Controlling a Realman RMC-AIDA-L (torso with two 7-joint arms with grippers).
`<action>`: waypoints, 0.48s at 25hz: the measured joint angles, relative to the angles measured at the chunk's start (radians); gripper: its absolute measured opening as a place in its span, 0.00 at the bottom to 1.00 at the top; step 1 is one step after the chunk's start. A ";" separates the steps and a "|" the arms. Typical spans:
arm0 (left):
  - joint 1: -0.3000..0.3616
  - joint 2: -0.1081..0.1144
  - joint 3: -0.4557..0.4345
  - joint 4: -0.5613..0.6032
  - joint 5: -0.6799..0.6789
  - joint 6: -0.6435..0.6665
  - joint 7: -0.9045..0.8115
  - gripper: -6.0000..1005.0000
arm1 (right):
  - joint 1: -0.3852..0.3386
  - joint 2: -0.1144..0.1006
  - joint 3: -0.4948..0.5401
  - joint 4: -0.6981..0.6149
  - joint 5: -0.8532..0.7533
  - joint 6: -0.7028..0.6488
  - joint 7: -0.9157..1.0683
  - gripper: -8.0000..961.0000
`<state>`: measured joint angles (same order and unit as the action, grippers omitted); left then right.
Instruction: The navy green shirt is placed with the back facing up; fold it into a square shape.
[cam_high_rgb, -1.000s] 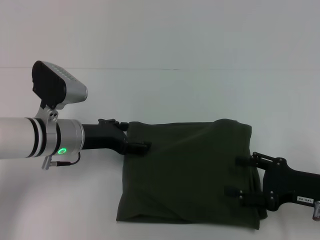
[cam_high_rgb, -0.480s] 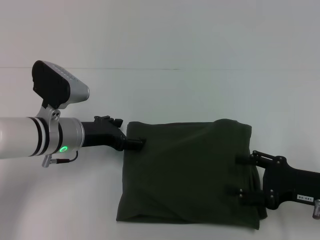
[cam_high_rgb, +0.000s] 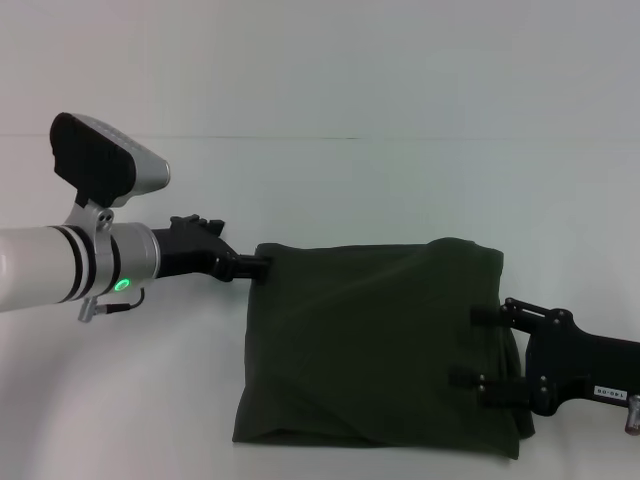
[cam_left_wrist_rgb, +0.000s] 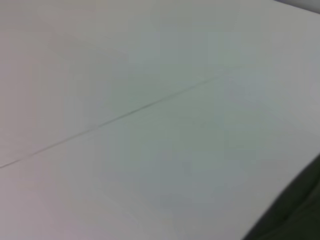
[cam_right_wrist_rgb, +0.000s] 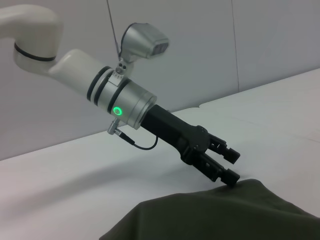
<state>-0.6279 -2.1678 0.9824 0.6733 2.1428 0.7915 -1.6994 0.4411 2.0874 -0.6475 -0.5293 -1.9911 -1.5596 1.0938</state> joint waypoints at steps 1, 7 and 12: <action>0.000 0.000 -0.003 -0.003 -0.003 -0.029 -0.008 0.93 | 0.000 0.000 0.000 0.000 0.000 0.001 0.000 0.94; 0.022 0.010 -0.012 0.016 -0.110 -0.028 -0.016 0.93 | 0.003 0.000 0.017 -0.002 0.000 0.003 0.000 0.94; 0.066 0.031 -0.059 0.087 -0.206 0.199 -0.011 0.93 | 0.004 0.000 0.047 -0.004 0.001 -0.003 -0.002 0.94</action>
<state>-0.5623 -2.1369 0.9233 0.7601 1.9368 0.9907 -1.7100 0.4448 2.0879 -0.6001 -0.5336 -1.9897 -1.5628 1.0917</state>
